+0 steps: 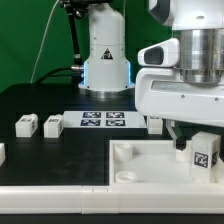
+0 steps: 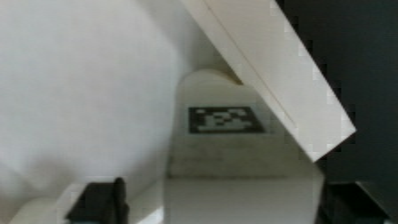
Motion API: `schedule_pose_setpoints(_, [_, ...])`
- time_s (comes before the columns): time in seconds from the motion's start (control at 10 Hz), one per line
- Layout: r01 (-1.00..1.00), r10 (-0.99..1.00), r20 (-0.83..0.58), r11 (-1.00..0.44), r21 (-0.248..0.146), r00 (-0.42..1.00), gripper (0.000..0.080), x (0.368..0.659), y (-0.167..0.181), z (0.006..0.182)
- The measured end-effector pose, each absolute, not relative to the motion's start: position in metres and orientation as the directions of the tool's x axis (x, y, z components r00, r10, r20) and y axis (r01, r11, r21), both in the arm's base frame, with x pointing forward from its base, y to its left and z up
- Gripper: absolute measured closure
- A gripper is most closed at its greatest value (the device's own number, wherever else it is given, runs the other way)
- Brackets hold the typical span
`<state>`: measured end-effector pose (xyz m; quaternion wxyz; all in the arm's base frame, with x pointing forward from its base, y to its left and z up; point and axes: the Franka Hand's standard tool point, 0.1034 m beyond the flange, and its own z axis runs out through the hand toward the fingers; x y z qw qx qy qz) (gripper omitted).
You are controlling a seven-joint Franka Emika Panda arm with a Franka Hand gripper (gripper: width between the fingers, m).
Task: Assemble one leg
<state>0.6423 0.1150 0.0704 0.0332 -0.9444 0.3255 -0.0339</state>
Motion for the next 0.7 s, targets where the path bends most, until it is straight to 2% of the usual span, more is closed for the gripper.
schedule_pose_setpoints(0.2, [-0.446,-0.450,0.061,-0.892,-0.069,0.891,0.0158,0.6419,0.1167,0.0702])
schedule_pose_setpoints(0.7, [-0.081,-0.084,0.082,-0.996,-0.042,0.993,0.0151,0.6419,0.1179,0.0703])
